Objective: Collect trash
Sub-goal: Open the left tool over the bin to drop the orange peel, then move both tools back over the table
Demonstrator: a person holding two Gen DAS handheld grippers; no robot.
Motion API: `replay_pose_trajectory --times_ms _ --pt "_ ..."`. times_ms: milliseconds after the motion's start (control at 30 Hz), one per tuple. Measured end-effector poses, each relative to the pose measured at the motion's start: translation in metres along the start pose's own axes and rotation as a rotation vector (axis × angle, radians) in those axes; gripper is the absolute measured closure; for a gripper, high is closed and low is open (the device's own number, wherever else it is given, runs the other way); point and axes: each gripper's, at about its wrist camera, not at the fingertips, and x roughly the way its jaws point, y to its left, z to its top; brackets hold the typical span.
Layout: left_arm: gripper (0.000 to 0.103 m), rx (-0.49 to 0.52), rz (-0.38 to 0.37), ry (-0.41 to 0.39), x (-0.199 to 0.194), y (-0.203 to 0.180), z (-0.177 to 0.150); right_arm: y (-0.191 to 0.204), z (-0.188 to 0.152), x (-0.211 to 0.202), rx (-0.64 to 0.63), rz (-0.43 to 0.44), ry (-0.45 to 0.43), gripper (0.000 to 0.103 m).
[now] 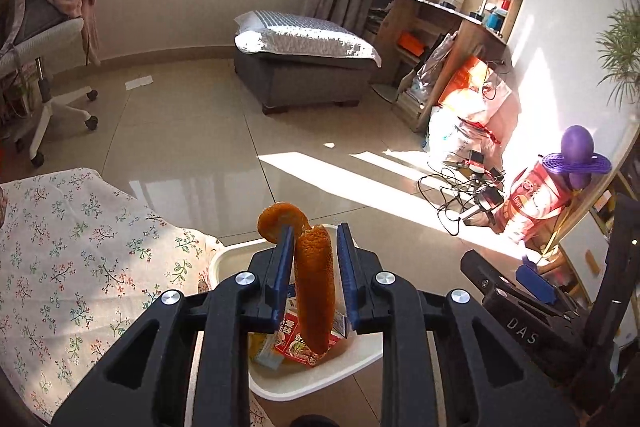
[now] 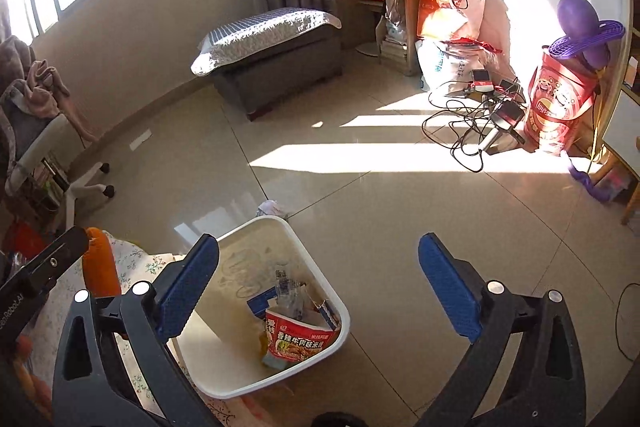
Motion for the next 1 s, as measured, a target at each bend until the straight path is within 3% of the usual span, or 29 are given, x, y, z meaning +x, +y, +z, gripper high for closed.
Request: replay_pose_trajectory --times_ms 100,233,367,467,667,1000 --pt "0.036 -0.008 -0.002 -0.017 -0.005 0.0 -0.001 0.0 0.0 -0.003 -0.002 -0.004 -0.018 0.007" --pt "0.03 0.034 0.057 -0.047 -0.022 0.002 -0.008 0.01 -0.001 -0.011 -0.019 0.005 -0.04 0.007" --pt "0.012 0.074 0.182 -0.15 -0.058 0.008 -0.016 0.023 -0.003 -0.034 -0.04 0.02 -0.087 0.007" --pt "0.009 0.079 0.235 -0.221 -0.088 0.016 -0.021 0.031 -0.013 -0.053 -0.061 0.038 -0.113 0.007" --pt "0.007 0.047 0.322 -0.276 -0.13 0.036 -0.041 0.044 -0.049 -0.088 -0.094 0.11 -0.151 0.007" --pt "0.007 -0.008 0.378 -0.228 -0.165 0.081 -0.1 0.083 -0.111 -0.118 -0.183 0.229 -0.196 0.007"
